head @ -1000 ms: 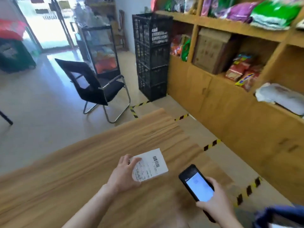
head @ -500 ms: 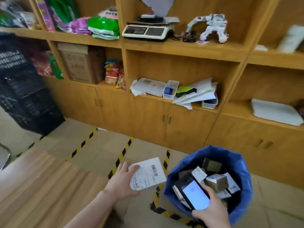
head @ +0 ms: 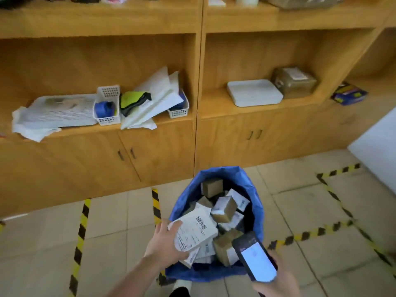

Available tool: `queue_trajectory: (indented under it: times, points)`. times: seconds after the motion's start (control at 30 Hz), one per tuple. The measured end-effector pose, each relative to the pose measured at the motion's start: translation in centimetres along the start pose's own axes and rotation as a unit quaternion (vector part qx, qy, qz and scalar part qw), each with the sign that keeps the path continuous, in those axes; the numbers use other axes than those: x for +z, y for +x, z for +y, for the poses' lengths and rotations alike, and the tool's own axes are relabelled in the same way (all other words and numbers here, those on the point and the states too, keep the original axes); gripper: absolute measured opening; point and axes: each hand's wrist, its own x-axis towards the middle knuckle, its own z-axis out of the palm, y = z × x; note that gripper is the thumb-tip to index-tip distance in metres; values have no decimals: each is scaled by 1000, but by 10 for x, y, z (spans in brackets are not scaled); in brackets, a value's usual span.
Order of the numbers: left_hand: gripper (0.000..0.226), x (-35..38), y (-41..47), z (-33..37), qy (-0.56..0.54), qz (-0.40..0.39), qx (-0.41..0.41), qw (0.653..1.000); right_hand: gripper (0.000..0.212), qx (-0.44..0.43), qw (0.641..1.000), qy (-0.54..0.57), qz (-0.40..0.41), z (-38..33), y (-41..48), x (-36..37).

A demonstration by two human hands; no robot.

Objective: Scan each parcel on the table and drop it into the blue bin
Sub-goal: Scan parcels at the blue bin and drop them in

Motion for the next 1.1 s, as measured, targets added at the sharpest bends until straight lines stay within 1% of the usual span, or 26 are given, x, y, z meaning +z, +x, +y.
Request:
queue_trajectory:
  times: [0.03, 0.1, 0.17, 0.23, 0.33, 0.37, 0.5, 0.7, 0.77, 0.93, 1.1]
  points:
    - [100, 2, 18, 2, -8, -6, -1, 1000, 103, 18, 1000, 6, 1, -3, 8, 3]
    - [101, 10, 53, 8, -29, -13, -15, 999, 99, 28, 999, 15, 8, -14, 23, 11]
    - [100, 23, 87, 12, -38, -19, -31, 999, 87, 56, 997, 33, 41, -23, 45, 20]
    - [97, 41, 124, 17, -46, -25, -47, 998, 71, 62, 995, 33, 71, -30, 69, 28]
    - [90, 75, 177, 25, -55, -16, -65, 996, 54, 80, 989, 59, 108, -18, 105, 47]
    - [89, 88, 194, 27, -55, -16, -67, 996, 54, 98, 986, 72, 114, -10, 115, 55]
    - [89, 137, 254, 31, -42, -14, -63, 997, 67, 148, 973, 120, 131, 13, 149, 83]
    - [87, 183, 315, 27, -8, 11, -61, 998, 72, 188, 961, 146, 141, 33, 187, 111]
    - [85, 188, 324, 25, -16, 13, -50, 999, 74, 195, 959, 151, 141, 33, 194, 116]
    - [83, 180, 318, 19, 3, -32, 2, 999, 77, 204, 956, 164, 133, 20, 191, 118]
    - [71, 152, 296, 16, 33, -56, 37, 997, 85, 192, 956, 178, 132, 0, 175, 106]
